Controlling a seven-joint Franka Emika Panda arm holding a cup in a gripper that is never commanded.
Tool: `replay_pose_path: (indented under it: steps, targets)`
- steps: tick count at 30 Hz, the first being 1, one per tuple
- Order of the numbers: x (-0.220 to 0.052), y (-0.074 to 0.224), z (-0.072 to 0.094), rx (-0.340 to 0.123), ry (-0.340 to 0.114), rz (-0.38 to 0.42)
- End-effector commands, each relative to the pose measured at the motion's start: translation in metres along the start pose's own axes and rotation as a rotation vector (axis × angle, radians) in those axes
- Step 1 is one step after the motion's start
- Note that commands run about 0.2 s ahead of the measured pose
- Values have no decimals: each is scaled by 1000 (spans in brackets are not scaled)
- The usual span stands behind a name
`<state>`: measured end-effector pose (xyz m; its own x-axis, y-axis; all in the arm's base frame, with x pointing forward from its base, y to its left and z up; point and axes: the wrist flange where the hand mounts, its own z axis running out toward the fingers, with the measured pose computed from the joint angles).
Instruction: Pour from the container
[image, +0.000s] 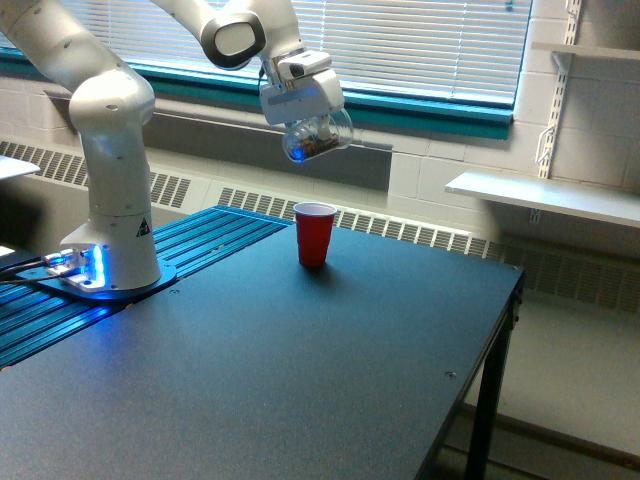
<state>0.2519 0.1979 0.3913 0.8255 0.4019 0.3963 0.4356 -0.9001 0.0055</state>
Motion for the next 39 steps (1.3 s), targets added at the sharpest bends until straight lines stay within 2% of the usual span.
replay_pose_path:
  steps: [1,28,39]
  targets:
    - [-17,-10,10,6,-51,-50]
    - [-35,-16,23,3,-161,-47]
    - [-47,-18,33,20,-210,-33]
